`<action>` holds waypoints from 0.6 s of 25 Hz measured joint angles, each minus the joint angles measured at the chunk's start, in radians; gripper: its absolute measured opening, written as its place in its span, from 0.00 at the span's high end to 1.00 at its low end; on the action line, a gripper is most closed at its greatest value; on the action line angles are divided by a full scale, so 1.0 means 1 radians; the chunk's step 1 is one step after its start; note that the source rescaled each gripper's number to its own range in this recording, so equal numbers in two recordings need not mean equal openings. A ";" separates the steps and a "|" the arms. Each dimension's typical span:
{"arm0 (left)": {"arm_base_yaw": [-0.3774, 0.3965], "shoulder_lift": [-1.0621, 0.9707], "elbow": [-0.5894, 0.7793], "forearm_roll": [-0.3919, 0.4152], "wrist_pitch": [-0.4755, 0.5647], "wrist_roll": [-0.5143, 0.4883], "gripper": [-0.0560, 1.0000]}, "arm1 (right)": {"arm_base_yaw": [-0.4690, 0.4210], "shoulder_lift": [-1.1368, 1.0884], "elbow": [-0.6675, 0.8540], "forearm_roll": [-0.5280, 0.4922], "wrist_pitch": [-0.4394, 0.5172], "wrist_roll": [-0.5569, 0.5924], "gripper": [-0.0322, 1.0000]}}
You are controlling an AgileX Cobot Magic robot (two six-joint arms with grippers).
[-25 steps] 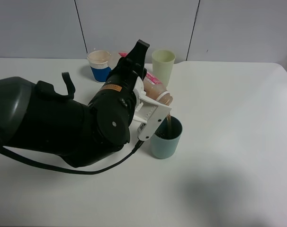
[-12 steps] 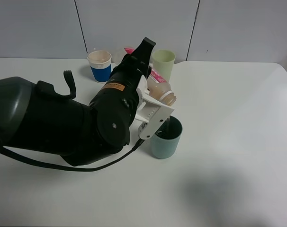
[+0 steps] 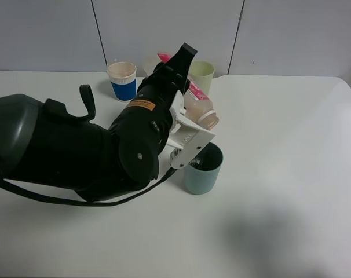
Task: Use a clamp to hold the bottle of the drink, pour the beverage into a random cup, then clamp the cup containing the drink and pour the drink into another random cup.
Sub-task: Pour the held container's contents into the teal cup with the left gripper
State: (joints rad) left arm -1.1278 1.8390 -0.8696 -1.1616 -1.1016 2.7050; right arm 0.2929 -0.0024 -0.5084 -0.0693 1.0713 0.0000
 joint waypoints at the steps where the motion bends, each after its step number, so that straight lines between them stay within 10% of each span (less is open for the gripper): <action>1: 0.000 0.000 0.000 0.007 0.000 0.006 0.94 | 0.000 0.000 0.000 0.000 0.000 0.000 0.25; 15: 0.000 0.000 0.000 0.058 -0.001 0.077 0.94 | 0.000 0.000 0.000 0.000 0.000 0.000 0.25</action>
State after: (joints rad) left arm -1.1278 1.8390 -0.8696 -1.1036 -1.1027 2.7819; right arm 0.2929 -0.0024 -0.5084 -0.0693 1.0713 0.0000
